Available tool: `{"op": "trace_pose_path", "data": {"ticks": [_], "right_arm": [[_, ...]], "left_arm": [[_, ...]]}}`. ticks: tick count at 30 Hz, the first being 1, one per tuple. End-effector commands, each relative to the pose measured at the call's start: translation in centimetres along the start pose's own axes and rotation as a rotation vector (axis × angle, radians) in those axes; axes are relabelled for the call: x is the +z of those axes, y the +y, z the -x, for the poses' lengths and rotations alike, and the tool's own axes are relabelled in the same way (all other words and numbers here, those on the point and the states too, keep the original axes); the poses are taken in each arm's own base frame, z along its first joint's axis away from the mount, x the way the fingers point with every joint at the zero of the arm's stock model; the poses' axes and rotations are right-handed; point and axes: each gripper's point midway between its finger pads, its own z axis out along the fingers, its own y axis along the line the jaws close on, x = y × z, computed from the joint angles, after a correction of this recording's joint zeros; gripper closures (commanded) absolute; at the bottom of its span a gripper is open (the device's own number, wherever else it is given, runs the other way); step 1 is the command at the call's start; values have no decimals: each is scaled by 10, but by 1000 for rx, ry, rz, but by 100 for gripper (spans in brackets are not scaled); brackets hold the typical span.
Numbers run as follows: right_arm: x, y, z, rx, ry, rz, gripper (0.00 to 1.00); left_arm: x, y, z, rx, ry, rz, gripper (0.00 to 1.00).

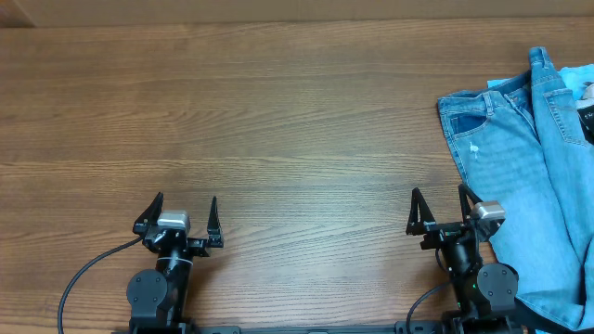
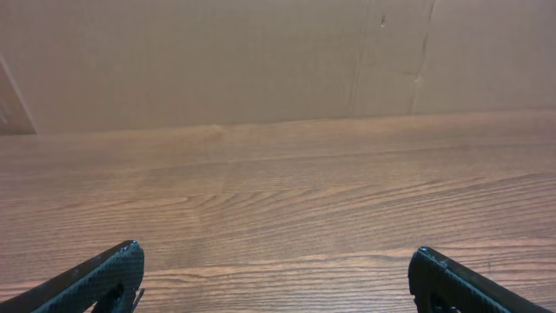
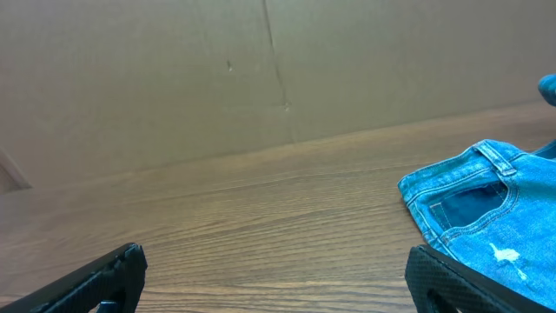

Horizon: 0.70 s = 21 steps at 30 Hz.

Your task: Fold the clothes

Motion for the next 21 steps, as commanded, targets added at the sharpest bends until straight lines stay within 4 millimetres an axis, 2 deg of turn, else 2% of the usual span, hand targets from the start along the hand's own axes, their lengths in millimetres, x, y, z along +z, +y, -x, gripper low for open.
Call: {"op": "trace_pose_path", "data": {"ticks": [1,4,21], "right_arm": [[0,1,-2,1,-3,7,0],[0,-11,1,1,-21,-63,0],[0,-10,1,1,-20,-59,0]], "left_arm": [[0,2,0,20,-6,11,0],[0,2,0,20,-6,11,0],[0,2,0,20,-6,11,0]]}}
